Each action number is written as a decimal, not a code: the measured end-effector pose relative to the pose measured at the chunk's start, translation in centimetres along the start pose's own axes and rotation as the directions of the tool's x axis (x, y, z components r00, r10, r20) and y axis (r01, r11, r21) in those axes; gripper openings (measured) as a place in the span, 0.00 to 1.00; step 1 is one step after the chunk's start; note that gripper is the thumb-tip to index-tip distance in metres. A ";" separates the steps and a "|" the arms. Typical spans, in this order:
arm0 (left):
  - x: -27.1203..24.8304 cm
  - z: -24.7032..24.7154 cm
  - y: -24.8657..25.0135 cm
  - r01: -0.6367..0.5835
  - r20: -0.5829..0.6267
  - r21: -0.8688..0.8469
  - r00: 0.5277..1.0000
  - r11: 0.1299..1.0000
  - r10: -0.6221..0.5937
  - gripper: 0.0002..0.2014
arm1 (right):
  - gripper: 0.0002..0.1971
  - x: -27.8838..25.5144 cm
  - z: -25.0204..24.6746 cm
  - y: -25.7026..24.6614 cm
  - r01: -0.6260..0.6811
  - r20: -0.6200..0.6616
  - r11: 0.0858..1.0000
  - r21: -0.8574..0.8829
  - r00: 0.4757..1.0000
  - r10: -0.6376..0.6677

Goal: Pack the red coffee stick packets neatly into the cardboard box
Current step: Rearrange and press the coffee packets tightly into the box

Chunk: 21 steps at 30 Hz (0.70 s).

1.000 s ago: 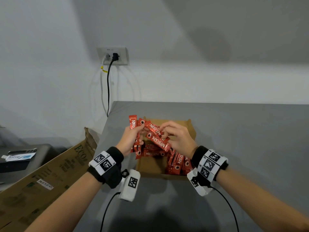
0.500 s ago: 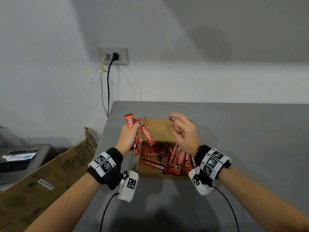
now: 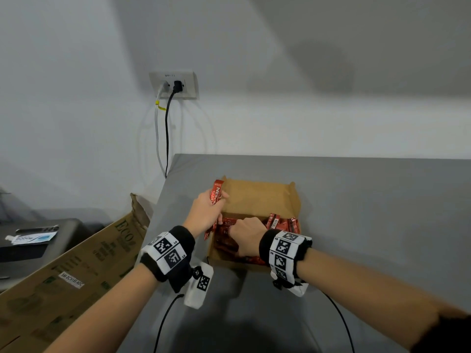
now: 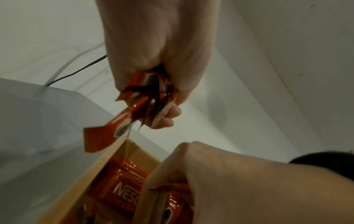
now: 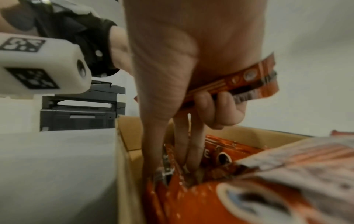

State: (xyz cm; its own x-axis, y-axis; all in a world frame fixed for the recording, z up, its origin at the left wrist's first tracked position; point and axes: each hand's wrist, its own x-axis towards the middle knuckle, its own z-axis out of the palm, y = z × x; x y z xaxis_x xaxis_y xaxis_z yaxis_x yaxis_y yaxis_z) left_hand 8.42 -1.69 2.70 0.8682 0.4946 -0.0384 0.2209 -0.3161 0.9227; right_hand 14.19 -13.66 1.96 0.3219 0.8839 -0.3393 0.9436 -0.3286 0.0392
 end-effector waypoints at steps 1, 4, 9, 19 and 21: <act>-0.1 0.0 0.0 0.004 -0.001 0.012 1.000 1.000 -0.004 0.05 | 0.17 -0.1 -0.1 -0.1 0.004 0.008 1.000 0.002 1.000 -0.004; 0.0 -0.1 -0.3 -0.017 -0.047 0.099 0.999 0.995 0.021 0.05 | 0.17 -0.3 -0.5 -0.2 -0.009 0.028 0.998 0.067 1.000 0.007; 0.1 -1.3 -1.4 -0.027 -0.039 0.247 0.999 0.969 0.038 0.06 | 0.10 -0.7 -1.3 1.8 -0.060 -0.026 0.918 0.393 0.997 0.076; -0.8 -1.7 -1.1 0.032 0.083 -0.020 0.996 0.999 -0.030 0.05 | 0.10 -0.9 -2.4 4.9 -0.068 -0.063 0.766 0.640 0.988 0.141; -0.8 -1.6 -1.0 0.025 0.089 0.002 0.996 1.000 -0.025 0.05 | 0.09 -0.9 -2.5 5.1 -0.053 -0.080 0.746 0.664 0.987 0.142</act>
State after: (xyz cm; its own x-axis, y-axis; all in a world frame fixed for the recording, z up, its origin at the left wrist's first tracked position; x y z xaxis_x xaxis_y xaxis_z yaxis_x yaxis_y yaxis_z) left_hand 6.78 -0.41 2.41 0.8984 0.4286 -0.0956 0.2435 -0.3050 0.9207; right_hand 18.92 -15.31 4.87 0.4576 0.8521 -0.2541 0.6356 -0.5133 -0.5766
